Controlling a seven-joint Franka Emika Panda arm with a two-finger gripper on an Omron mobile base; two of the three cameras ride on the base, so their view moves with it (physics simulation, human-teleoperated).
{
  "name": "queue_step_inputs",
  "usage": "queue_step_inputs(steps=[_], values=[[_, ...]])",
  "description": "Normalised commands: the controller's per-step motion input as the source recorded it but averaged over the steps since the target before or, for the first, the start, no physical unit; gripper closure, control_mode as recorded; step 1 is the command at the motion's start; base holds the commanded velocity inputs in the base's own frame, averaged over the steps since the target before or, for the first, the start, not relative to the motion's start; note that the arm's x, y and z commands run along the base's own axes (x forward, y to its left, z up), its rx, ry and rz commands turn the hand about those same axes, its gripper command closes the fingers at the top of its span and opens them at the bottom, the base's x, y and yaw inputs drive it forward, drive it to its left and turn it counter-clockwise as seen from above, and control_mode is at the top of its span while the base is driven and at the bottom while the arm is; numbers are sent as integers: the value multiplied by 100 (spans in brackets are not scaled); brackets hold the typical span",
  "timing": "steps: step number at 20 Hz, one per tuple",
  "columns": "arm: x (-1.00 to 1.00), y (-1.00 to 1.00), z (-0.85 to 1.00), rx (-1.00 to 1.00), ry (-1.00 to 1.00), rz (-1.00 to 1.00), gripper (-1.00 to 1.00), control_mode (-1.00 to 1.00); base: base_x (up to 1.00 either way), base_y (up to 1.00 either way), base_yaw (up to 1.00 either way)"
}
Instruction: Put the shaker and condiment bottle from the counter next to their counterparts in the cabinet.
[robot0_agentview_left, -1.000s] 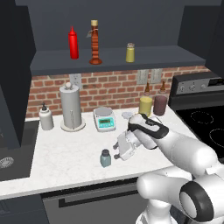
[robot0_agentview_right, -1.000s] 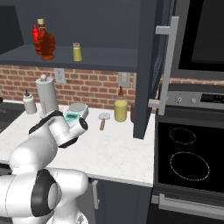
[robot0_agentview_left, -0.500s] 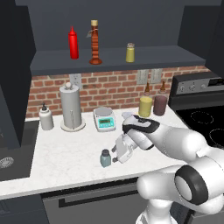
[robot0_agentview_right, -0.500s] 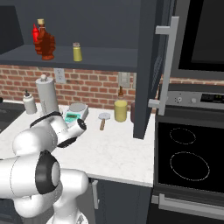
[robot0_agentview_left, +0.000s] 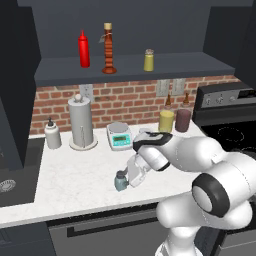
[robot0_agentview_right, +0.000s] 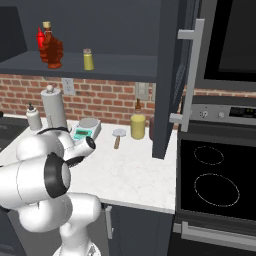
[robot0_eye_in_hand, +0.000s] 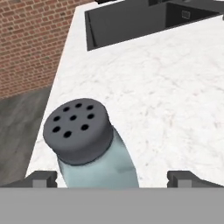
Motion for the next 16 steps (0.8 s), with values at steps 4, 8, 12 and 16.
queue_step_inputs(steps=[4, 8, 12, 16], values=[[2, 22, -15, 0, 0, 2, -100, -100, 0, 0, 0], [0, 18, -20, 1, 0, 8, -100, -100, 0, 0, 0], [0, 15, -20, 1, 0, 9, -100, -100, 0, 0, 0], [1, 14, -20, 1, 0, 8, -100, -100, 0, 0, 0]])
